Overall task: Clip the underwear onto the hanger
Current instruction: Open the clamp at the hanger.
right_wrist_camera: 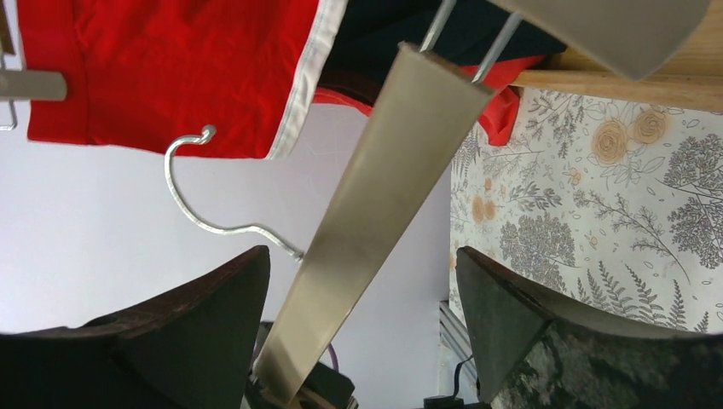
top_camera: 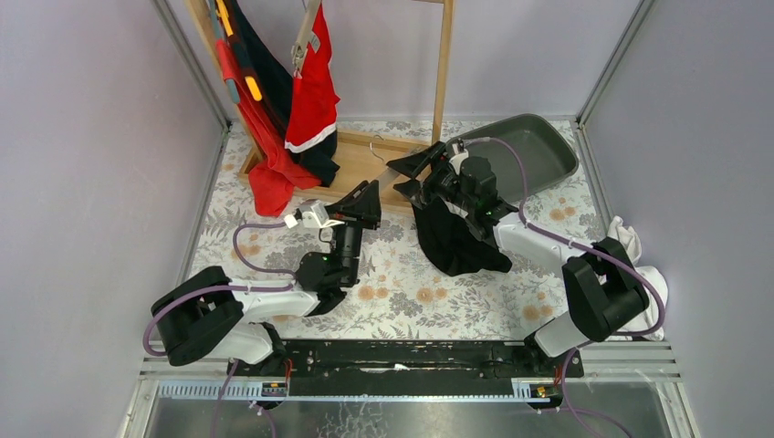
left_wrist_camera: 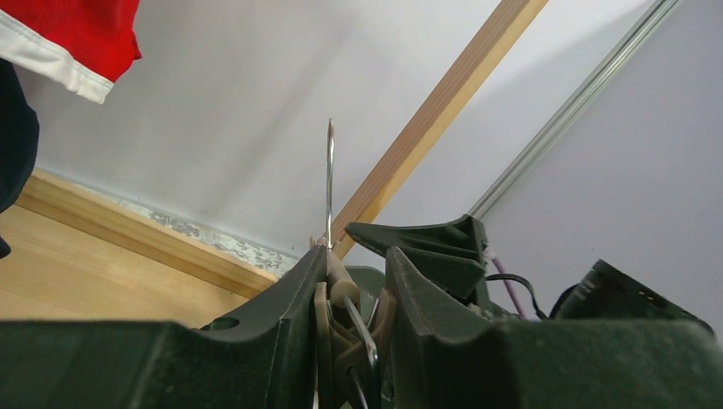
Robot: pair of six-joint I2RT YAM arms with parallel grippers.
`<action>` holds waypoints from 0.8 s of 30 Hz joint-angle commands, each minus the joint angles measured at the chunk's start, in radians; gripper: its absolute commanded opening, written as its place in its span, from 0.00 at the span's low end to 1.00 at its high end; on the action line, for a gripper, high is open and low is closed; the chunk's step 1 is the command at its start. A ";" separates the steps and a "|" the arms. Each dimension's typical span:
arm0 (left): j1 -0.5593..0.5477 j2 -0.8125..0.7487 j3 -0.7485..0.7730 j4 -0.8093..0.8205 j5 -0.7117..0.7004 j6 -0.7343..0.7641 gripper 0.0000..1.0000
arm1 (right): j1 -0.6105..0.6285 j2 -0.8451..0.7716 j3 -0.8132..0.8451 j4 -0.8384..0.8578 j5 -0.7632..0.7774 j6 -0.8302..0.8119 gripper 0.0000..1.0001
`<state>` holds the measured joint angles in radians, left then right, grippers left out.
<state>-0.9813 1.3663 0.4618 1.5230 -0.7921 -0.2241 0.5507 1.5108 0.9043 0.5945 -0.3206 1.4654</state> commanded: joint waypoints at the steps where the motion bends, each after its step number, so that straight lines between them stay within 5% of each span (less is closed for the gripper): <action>1: -0.011 -0.001 0.028 0.086 0.040 0.037 0.00 | 0.000 0.037 0.064 0.058 0.021 0.066 0.86; 8: -0.027 0.015 0.030 0.087 0.084 0.056 0.00 | 0.001 0.072 0.079 0.093 0.039 0.111 0.75; 18: -0.046 0.049 0.034 0.087 0.089 0.101 0.01 | -0.005 0.043 0.037 0.130 0.075 0.127 0.25; 24: -0.047 0.048 0.019 0.086 0.078 0.118 0.21 | -0.020 0.017 0.016 0.123 0.085 0.111 0.06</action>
<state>-1.0271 1.4239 0.4648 1.5188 -0.7101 -0.1524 0.5400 1.5787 0.9310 0.6865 -0.2451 1.6310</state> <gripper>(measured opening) 0.280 0.375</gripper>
